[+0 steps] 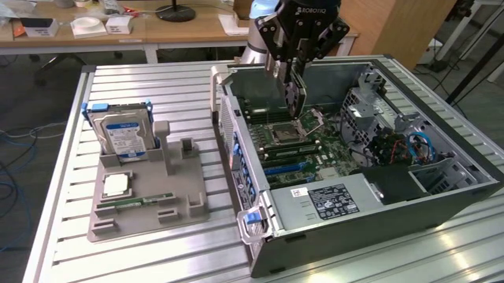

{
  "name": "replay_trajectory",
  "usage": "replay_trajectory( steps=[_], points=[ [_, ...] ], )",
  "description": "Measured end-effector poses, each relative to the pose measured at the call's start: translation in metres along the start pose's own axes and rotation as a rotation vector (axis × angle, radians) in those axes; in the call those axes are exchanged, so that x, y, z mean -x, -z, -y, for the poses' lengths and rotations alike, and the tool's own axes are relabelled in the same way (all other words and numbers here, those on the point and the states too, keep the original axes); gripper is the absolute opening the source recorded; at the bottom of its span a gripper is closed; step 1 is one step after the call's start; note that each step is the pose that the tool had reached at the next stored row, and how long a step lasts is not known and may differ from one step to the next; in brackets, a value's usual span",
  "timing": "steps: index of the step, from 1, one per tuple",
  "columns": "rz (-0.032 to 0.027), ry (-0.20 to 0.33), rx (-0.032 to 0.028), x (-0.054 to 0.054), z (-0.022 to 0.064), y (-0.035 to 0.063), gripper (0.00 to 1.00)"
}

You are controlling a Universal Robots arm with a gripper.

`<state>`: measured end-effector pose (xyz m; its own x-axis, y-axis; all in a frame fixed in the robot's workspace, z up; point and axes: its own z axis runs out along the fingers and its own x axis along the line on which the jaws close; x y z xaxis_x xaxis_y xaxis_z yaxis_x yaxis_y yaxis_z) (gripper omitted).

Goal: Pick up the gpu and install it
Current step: 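Pick up the gpu and move the gpu toward the slot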

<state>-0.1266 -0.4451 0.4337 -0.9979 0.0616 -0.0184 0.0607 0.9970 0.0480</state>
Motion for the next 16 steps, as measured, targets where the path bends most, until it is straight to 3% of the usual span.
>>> replay_trajectory(
  steps=[7, 16],
  points=[
    [0.0000, 0.000, 0.0005, 0.002, -0.0001, 0.0000, 0.26],
    [-0.0001, 0.001, 0.0006, 0.014, -0.0009, -0.0003, 0.26]
  ],
)
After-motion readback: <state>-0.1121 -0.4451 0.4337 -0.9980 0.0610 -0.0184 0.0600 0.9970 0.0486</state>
